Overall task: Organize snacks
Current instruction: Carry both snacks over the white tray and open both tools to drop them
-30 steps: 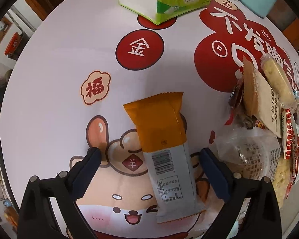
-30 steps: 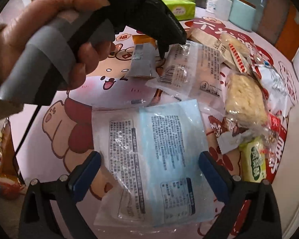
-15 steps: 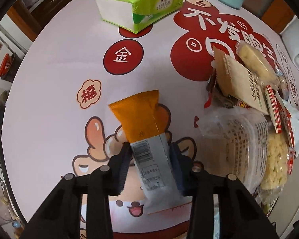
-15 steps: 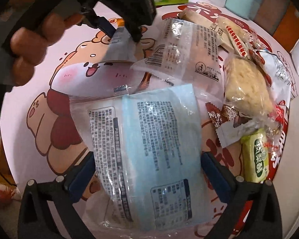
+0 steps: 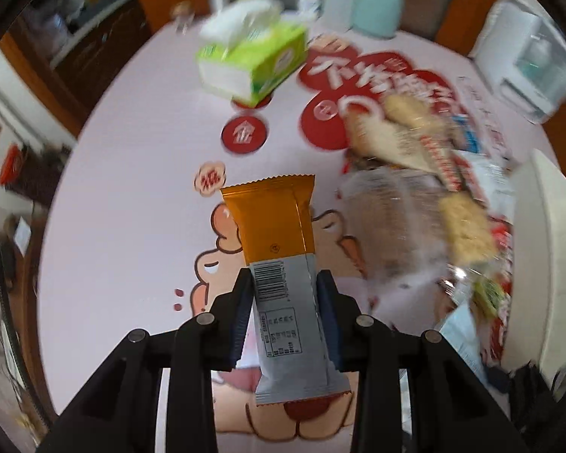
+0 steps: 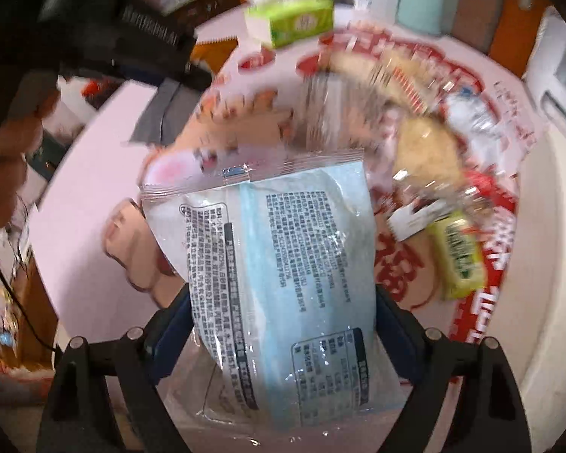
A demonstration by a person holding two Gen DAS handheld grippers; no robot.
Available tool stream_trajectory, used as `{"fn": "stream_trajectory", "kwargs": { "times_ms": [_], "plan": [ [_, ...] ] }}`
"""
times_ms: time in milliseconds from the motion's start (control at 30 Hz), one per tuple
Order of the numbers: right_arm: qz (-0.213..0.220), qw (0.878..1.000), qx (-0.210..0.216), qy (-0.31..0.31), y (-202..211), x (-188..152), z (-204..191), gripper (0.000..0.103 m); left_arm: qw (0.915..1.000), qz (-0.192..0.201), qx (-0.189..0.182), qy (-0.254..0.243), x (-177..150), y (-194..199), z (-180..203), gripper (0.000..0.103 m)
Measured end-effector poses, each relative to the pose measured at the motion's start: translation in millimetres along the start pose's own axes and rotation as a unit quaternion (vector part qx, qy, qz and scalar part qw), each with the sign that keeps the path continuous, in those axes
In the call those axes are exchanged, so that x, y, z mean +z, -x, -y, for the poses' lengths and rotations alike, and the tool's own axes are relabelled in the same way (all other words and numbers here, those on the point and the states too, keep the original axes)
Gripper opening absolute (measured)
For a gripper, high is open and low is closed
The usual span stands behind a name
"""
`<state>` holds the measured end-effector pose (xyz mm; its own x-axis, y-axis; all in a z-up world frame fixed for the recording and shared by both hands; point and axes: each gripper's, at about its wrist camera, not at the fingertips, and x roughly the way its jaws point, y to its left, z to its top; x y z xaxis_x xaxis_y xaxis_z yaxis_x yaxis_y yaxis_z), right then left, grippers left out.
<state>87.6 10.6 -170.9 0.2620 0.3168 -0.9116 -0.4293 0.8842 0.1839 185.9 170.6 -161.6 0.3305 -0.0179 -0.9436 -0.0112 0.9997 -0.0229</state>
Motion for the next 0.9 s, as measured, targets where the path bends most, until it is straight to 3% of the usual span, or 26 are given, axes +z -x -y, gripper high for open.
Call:
{"fn": "stream_trajectory", "kwargs": {
  "times_ms": [167,333,400,533,733,900],
  "plan": [
    [0.070,0.996,-0.007,-0.061,59,1,26,0.089,0.9968,0.053,-0.022,-0.055,6,62,44,0.033],
    [0.128,0.980,-0.084,-0.130,119,-3,68,0.090,0.9868,0.108,-0.056,-0.107,23,110,115,0.033],
    [0.142,0.969,-0.132,-0.156,142,-7,92,0.090,0.9817,0.125,-0.071,-0.125,28,125,144,0.033],
    [0.160,0.951,-0.182,-0.195,170,-14,128,0.090,0.9686,0.157,-0.101,-0.165,37,152,209,0.033],
    [0.167,0.928,-0.246,-0.227,193,-31,175,0.091,0.9563,0.175,-0.108,-0.208,44,148,296,0.033],
    [0.142,0.922,-0.256,-0.254,182,-49,217,0.092,0.9595,0.139,-0.099,-0.224,50,113,356,0.033]
  ]
}}
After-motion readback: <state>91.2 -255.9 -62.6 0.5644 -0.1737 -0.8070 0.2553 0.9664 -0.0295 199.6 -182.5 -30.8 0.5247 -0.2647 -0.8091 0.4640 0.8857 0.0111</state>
